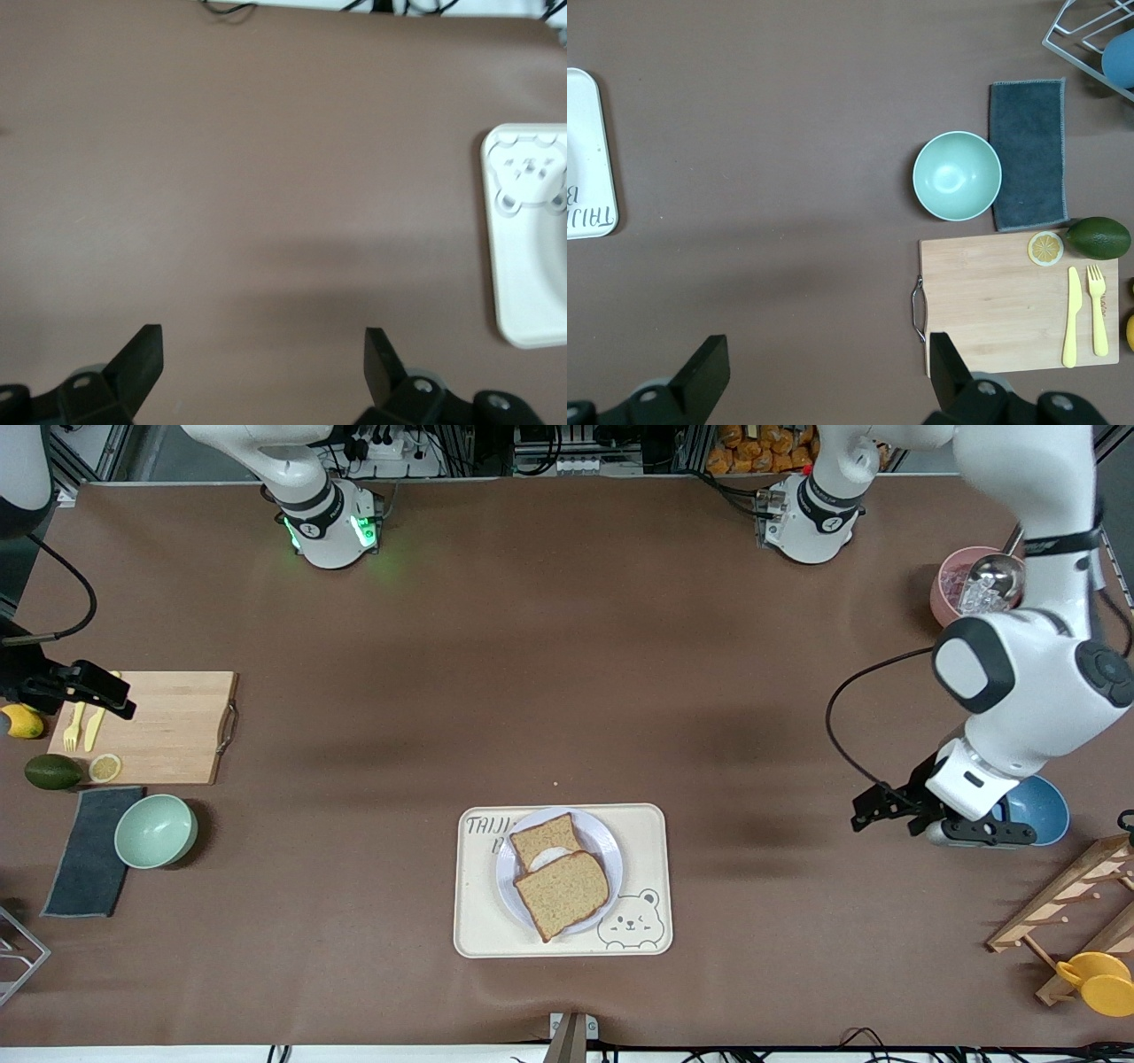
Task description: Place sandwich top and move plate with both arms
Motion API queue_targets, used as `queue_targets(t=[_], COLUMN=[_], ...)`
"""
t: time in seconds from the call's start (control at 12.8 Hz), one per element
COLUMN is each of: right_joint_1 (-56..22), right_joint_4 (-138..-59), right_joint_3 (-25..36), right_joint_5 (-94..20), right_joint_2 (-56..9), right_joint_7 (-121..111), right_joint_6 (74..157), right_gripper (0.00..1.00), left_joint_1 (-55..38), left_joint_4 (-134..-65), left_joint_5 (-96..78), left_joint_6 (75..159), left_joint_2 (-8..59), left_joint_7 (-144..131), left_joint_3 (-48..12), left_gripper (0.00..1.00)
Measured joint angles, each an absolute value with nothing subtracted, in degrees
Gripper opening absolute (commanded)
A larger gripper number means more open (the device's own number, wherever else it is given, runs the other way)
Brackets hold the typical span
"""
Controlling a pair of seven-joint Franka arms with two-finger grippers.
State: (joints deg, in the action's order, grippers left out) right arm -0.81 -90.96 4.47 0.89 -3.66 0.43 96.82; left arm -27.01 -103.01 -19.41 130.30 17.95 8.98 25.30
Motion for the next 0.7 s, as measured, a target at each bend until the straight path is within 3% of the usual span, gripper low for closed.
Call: queue_targets(t=[0.39,0.7], right_joint_1=[-0.8,-0.6], right_joint_4=[-91.0,-91.0], right_joint_3=[4.5,4.5], right_joint_5=[0.9,0.9], right_joint_2=[-3.8,-3.8], right_joint_7=[0.4,0.4], right_joint_6=[96.8,96.3], right_gripper=[1.00,1.00], left_joint_1=[-27.2,-27.3], left_joint_4=[-88.1,-84.4], left_joint_5=[-14.2,-11.6], left_joint_6=[105.8,101.4], left_joint_2=[15.5,15.0], left_joint_7=[1.4,-1.5], left_joint_3=[25.3,25.2], left_gripper=[1.00,1.00])
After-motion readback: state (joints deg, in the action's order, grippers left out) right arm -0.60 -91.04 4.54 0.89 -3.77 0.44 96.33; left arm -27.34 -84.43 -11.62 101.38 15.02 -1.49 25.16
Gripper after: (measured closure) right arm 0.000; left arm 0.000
